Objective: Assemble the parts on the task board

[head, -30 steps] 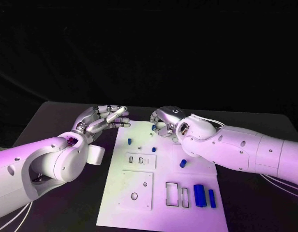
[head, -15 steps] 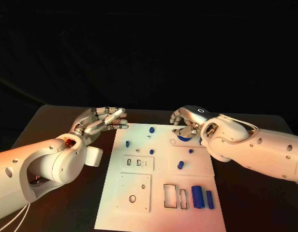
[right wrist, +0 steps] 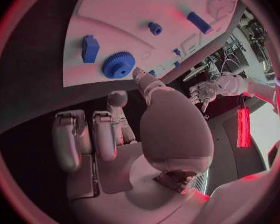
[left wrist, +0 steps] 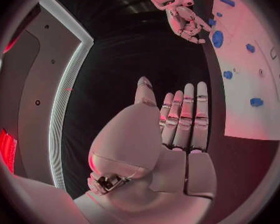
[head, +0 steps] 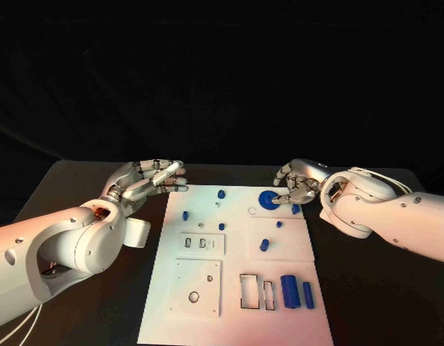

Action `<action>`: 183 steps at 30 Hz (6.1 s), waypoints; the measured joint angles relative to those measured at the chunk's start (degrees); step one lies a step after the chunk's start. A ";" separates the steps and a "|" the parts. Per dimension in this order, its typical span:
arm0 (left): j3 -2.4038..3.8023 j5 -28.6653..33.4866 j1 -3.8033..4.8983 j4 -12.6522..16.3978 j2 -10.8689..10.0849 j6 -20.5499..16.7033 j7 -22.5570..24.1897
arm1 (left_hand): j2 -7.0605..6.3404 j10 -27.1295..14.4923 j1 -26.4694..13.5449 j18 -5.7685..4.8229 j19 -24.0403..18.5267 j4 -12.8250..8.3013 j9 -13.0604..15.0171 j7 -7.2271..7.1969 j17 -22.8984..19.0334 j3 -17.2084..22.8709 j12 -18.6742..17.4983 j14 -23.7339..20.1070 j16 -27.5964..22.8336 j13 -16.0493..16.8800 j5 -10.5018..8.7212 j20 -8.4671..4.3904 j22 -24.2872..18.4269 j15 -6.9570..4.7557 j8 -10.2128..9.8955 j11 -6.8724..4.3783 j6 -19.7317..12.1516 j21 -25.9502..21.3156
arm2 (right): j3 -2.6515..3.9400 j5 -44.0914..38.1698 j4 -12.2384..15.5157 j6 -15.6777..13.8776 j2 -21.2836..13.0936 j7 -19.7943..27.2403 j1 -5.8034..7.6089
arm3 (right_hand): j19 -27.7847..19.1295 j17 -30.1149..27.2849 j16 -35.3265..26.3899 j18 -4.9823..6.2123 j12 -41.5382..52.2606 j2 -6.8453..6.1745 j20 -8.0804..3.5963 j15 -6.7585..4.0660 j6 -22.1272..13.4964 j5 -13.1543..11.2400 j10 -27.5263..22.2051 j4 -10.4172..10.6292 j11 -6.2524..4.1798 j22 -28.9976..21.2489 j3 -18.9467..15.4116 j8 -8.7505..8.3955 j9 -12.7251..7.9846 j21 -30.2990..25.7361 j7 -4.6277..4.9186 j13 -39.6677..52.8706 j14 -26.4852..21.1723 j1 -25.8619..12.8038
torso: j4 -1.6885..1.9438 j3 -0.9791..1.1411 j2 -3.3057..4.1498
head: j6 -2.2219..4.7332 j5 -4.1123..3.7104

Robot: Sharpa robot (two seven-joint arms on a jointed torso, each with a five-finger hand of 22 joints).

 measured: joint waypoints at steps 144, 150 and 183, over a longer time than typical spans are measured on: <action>0.00 0.15 0.01 -0.37 0.02 0.92 -1.35 | 0.45 -0.83 0.00 0.00 -0.21 -0.02 0.44 -0.02 0.61 -0.66 0.00 -0.64 -0.44 0.00 -0.21 0.20 -0.19 0.21 0.00 0.01 -0.40 0.00 | -1.33 -19.22 -5.40 -4.00 18.87 -3.12 -2.63 | -0.04 -0.04 2.81 -0.84 22.93 -0.10 0.84 1.26 -0.65 0.33 8.42 2.86 1.37 0.00 6.18 -1.66 -6.45 2.05 1.09 17.43 0.00 -0.98 | 0.36 -0.02 0.39 | -1.34 1.52; 0.00 0.15 0.01 -0.39 0.00 0.94 -1.36 | 0.45 -0.82 0.00 0.00 -0.21 -0.01 0.44 -0.02 0.61 -0.65 0.00 -0.63 -0.44 0.00 -0.21 0.20 -0.19 0.20 0.00 0.00 -0.40 0.00 | -1.33 -17.73 -2.49 -4.36 15.47 -2.92 -2.64 | -0.04 -0.04 2.81 -0.84 23.73 0.24 0.84 1.25 0.15 1.59 8.86 4.27 0.92 -0.01 5.90 -1.22 -6.65 2.05 0.69 17.43 0.00 -1.33 | 0.34 0.02 0.36 | -1.34 1.55; -0.06 0.16 -0.03 -2.87 0.74 2.73 -1.39 | 0.91 -0.81 0.00 0.00 -0.21 -0.17 0.84 -0.02 1.03 -0.80 0.00 -0.62 -0.66 0.07 -0.21 0.20 -0.23 0.19 0.00 0.00 -0.40 0.00 | -1.01 13.41 -0.56 -2.92 -7.08 17.63 -2.56 | -0.16 -0.05 2.81 -0.84 24.04 -0.85 0.69 0.82 1.08 0.89 8.96 0.68 0.43 -0.03 9.63 -0.78 -8.21 1.34 0.14 17.41 0.00 4.13 | -2.08 1.50 -1.32 | -1.00 0.49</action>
